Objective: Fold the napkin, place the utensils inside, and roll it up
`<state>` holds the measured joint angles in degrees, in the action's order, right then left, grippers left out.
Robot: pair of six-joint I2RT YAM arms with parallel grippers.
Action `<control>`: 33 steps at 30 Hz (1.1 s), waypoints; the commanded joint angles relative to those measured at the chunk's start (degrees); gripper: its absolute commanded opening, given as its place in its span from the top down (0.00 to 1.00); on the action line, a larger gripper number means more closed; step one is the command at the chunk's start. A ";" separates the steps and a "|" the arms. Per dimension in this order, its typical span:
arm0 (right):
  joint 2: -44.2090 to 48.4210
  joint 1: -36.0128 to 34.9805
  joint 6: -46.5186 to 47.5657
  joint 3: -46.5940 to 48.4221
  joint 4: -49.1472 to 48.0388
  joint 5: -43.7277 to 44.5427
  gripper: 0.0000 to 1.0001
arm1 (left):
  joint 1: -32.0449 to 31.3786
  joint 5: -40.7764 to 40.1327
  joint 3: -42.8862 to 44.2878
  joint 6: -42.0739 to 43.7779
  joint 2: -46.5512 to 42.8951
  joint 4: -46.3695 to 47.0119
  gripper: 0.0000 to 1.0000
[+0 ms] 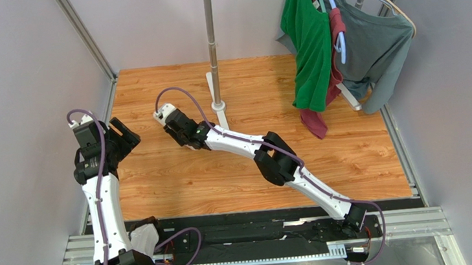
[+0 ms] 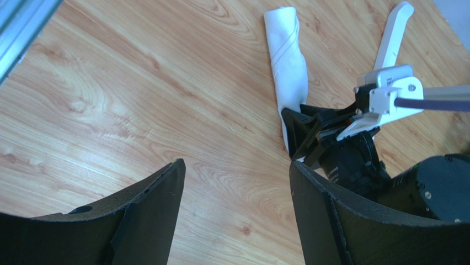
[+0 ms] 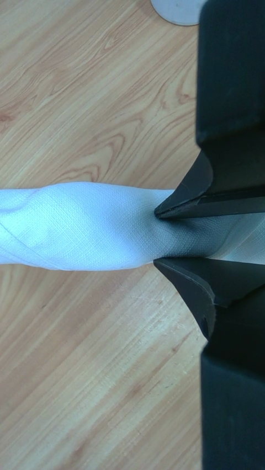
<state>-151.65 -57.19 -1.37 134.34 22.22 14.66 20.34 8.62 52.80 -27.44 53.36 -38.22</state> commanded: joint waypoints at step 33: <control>33.86 -3.37 5.15 -26.30 -17.03 3.89 0.19 | 0.40 0.86 -0.76 3.97 -5.72 1.65 0.18</control>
<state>-129.34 -59.90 2.63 115.35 11.38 16.21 20.34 8.54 52.66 -25.12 50.24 -37.89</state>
